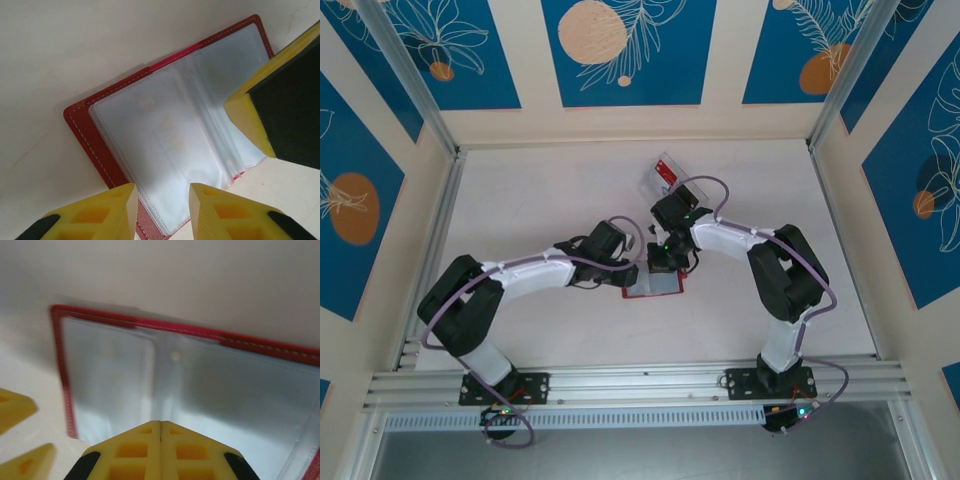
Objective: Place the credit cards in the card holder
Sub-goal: Pick up the credit card from the storage box.
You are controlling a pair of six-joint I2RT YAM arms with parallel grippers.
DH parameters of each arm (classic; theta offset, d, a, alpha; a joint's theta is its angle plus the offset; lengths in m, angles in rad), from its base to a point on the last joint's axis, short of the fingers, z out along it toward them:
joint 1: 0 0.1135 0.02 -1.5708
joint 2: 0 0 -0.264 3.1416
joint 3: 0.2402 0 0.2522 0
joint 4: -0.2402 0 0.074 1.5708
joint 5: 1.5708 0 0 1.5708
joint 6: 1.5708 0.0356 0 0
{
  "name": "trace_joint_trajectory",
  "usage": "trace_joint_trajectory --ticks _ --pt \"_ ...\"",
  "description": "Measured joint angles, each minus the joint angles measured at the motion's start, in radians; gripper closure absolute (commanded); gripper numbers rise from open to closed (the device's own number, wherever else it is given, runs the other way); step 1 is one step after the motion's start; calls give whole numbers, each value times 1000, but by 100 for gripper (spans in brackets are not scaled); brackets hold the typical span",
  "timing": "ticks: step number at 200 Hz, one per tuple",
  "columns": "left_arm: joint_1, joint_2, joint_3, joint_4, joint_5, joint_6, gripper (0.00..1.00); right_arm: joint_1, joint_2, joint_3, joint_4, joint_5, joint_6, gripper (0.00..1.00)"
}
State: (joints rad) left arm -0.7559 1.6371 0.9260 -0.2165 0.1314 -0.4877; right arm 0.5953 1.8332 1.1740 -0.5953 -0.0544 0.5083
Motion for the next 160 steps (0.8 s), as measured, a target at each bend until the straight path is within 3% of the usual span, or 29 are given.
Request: trace_joint_trajectory --ticks 41,71,116,160 --pt "0 36 4 7 3 0 69 -20 3 -9 -16 21 -1 94" --pt "0 68 10 14 2 0 69 -41 0 27 -36 23 -21 80" --pt "-2 82 10 15 -17 0 69 -163 -3 292 -105 119 -89 58" --pt "-9 92 6 25 -37 0 69 -243 87 574 -158 275 -173 53"
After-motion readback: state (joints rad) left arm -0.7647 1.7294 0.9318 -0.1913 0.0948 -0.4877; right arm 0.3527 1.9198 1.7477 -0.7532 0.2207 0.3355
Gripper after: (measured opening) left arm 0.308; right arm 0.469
